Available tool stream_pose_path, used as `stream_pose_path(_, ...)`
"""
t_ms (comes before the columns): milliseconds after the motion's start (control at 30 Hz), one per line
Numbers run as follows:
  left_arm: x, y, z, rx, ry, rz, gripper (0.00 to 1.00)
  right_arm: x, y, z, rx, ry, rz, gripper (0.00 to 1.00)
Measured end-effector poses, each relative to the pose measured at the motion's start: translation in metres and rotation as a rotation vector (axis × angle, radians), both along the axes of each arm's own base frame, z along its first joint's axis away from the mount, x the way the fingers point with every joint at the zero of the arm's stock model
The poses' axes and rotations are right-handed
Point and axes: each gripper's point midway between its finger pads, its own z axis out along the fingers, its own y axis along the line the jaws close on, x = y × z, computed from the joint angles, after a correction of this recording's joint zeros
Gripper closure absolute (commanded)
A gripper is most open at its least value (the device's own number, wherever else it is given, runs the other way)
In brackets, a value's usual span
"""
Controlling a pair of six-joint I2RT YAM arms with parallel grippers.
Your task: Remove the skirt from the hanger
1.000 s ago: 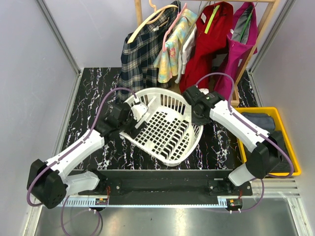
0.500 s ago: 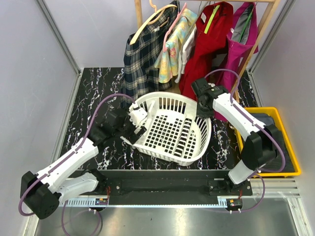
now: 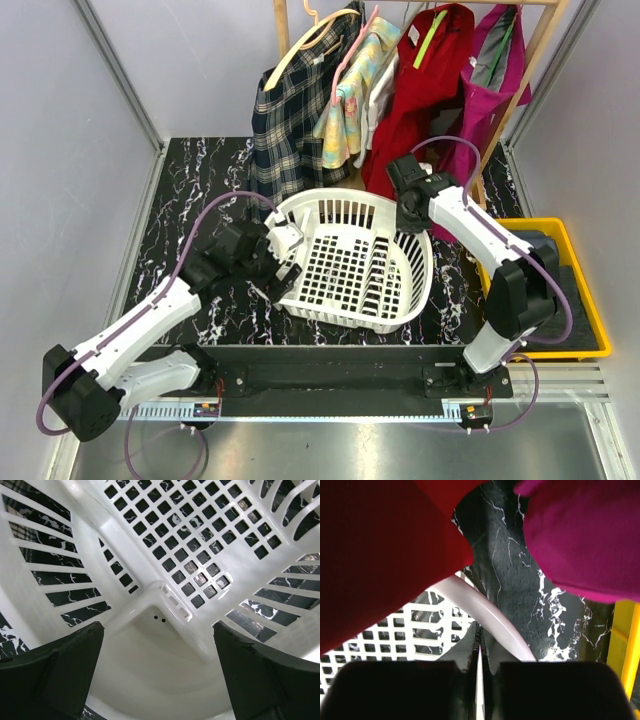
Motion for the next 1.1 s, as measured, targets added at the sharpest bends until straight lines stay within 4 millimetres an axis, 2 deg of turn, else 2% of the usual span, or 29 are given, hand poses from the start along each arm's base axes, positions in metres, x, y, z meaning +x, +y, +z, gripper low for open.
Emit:
stream_pose_path(33, -0.001, -0.001, 0.0, 0.002, 0.011, -0.002, 0.01, 0.001, 0.0, 0.002, 0.004, -0.01, 0.002, 0.82)
stream_pose_path(67, -0.002, -0.001, 0.002, 0.005, 0.019, -0.001, 0.01, 0.003, 0.0, 0.005, 0.009, -0.023, 0.004, 0.64)
stream_pose_path(133, -0.002, 0.0, 0.008, 0.018, 0.032, 0.001, 0.01, 0.003, 0.002, 0.015, 0.036, -0.054, 0.004, 0.46)
stream_pose_path(167, 0.001, 0.0, 0.015, 0.024, 0.027, 0.007, 0.01, 0.002, 0.004, 0.022, 0.057, -0.076, 0.013, 0.29)
stream_pose_path(200, 0.006, 0.0, 0.027, 0.027, 0.015, 0.016, 0.01, 0.0, 0.005, 0.03, 0.08, -0.103, 0.022, 0.19)
stream_pose_path(233, 0.012, -0.002, 0.042, 0.025, -0.011, 0.026, 0.01, -0.002, 0.007, 0.04, 0.11, -0.137, 0.029, 0.02)
stream_pose_path(333, 0.037, -0.002, 0.105, -0.004, -0.16, 0.073, 0.01, -0.018, 0.008, 0.075, 0.193, -0.253, 0.062, 0.0)
stream_pose_path(367, 0.047, 0.0, 0.137, -0.022, -0.241, 0.098, 0.01, -0.024, 0.007, 0.087, 0.212, -0.294, 0.07, 0.0)
stream_pose_path(433, 0.059, 0.006, 0.186, -0.047, -0.358, 0.141, 0.01, -0.035, 0.008, 0.112, 0.264, -0.383, 0.094, 0.0)
stream_pose_path(467, 0.066, 0.011, 0.22, -0.065, -0.44, 0.176, 0.01, -0.041, 0.008, 0.123, 0.287, -0.421, 0.109, 0.0)
stream_pose_path(567, 0.08, 0.023, 0.285, -0.103, -0.61, 0.255, 0.01, -0.055, 0.013, 0.148, 0.35, -0.516, 0.152, 0.0)
stream_pose_path(633, 0.092, 0.029, 0.319, -0.124, -0.721, 0.309, 0.01, -0.062, 0.017, 0.161, 0.387, -0.57, 0.184, 0.0)
stream_pose_path(767, 0.132, 0.031, 0.365, -0.137, -0.888, 0.392, 0.01, -0.075, 0.028, 0.175, 0.448, -0.635, 0.24, 0.0)
stream_pose_path(867, 0.18, 0.026, 0.396, -0.175, -0.962, 0.453, 0.01, -0.083, 0.038, 0.19, 0.494, -0.691, 0.282, 0.0)
stream_pose_path(933, 0.215, 0.024, 0.401, -0.184, -0.981, 0.485, 0.01, -0.088, 0.043, 0.201, 0.524, -0.729, 0.306, 0.0)
stream_pose_path(1000, 0.242, 0.021, 0.398, -0.187, -0.979, 0.493, 0.01, -0.093, 0.045, 0.207, 0.545, -0.755, 0.319, 0.0)
stream_pose_path(1100, 0.268, 0.012, 0.39, -0.196, -0.962, 0.471, 0.01, -0.097, 0.045, 0.209, 0.562, -0.776, 0.325, 0.0)
